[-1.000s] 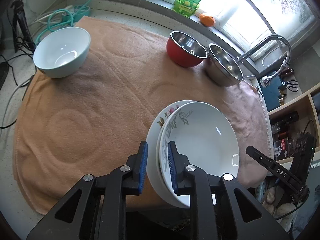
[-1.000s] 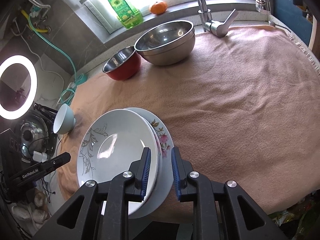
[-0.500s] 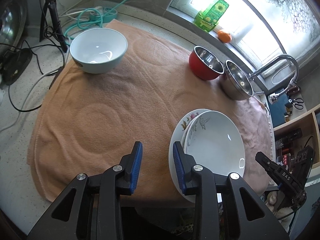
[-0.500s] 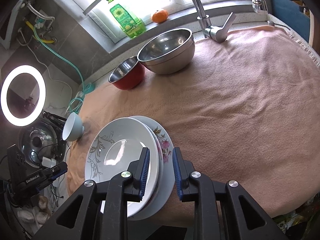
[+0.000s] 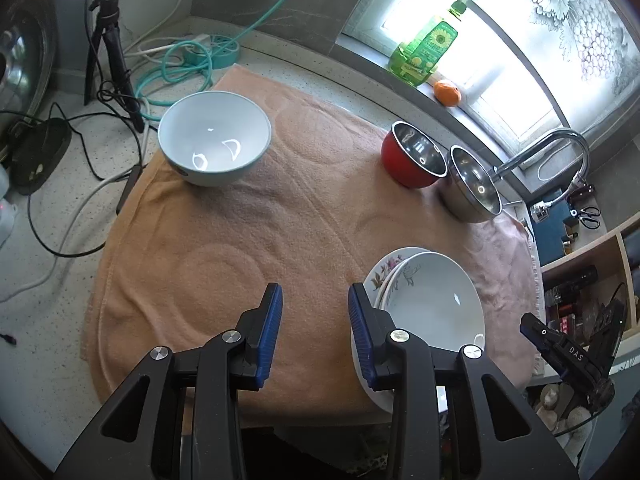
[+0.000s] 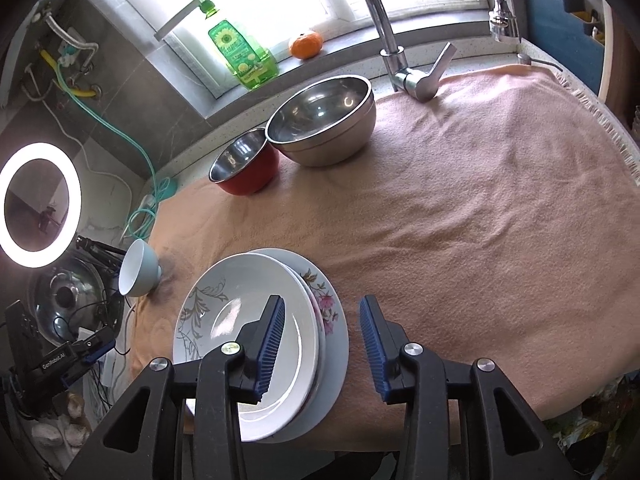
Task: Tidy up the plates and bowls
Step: 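Raise both open tools away from the plate stack, then move both open tools toward the stainless steel bowls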
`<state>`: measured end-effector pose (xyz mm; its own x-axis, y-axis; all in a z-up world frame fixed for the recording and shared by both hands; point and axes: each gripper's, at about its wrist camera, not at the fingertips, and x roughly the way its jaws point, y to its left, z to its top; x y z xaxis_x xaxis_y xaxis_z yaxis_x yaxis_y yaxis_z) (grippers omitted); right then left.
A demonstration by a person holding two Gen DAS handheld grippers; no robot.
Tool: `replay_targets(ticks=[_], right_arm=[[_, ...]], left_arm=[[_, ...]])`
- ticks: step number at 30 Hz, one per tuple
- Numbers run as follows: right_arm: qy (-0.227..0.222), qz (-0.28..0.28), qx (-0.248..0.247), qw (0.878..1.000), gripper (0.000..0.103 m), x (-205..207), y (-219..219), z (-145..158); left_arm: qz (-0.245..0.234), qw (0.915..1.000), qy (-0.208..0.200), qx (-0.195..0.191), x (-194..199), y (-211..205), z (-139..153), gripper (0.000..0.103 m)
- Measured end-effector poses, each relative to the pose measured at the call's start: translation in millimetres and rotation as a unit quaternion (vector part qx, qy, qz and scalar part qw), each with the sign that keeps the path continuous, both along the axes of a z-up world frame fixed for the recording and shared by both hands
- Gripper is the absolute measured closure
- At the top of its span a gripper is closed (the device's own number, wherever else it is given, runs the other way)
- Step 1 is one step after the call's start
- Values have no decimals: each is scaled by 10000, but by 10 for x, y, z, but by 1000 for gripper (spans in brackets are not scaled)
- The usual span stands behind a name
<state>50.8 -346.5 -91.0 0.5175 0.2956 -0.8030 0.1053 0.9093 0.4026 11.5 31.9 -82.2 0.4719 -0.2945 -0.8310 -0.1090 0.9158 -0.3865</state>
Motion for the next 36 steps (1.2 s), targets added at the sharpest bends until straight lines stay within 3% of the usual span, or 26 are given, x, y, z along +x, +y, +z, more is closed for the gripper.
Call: replay_targets(ticks=[8, 14, 22, 29, 36], right_arm=[[-19, -502, -16, 9987, 67, -83, -81, 63], [45, -690, 73, 9976, 67, -121, -103, 33], [-87, -696, 41, 9975, 67, 10, -261, 89], [-145, -233, 110, 9996, 67, 337, -515, 87], [-185, 544, -96, 9983, 67, 797, -753, 137]], left_arm=[[-405, 9983, 58, -415, 201, -9, -49, 71], [-733, 9965, -7, -403, 273, -194, 0, 71], [-678, 9967, -31, -434, 315, -368, 57, 71], [-455, 9985, -192, -242, 352, -759, 167, 71], [-196, 9990, -253, -325, 518, -1322, 159, 71]])
